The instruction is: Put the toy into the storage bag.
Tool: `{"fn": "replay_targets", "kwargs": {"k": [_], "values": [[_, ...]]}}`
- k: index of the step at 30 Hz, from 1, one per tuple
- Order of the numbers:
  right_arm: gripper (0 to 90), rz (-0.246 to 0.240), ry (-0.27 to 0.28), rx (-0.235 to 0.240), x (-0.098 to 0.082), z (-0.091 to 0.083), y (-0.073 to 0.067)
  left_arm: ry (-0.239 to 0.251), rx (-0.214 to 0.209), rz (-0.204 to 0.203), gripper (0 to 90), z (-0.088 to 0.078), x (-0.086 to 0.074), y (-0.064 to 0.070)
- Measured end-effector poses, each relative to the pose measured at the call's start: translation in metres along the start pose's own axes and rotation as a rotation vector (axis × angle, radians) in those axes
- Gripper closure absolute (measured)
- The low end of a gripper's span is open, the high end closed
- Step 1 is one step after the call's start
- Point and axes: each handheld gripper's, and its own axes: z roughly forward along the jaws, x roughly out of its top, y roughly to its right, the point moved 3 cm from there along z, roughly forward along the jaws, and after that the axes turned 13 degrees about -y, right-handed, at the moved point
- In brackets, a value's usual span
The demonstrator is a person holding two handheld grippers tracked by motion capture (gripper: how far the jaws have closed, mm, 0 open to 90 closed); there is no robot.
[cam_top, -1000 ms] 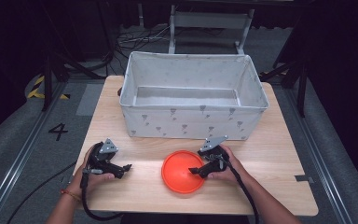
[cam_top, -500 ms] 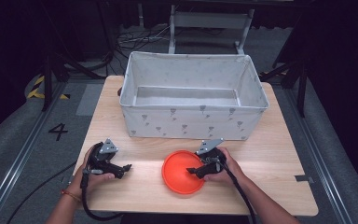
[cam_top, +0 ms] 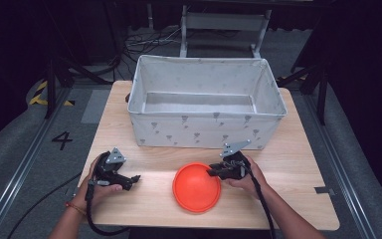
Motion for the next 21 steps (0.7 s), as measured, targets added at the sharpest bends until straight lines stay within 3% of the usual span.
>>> {"fn": "replay_targets", "kwargs": {"k": [5,13,21], "values": [[81.5,-0.042,0.025,0.023,0.003,-0.016,-0.007,0.0,0.0,0.0,0.5,0.0,0.0,0.0],[82.2,-0.162,0.001,-0.022,0.009,-0.038,-0.025,-0.001,0.001,0.0,0.5,0.0,0.0,0.0],[82.2,-0.22,-0.018,-0.066,0.009,-0.056,-0.033,-0.001,0.002,0.001,0.5,0.0,0.0,0.0]]}}
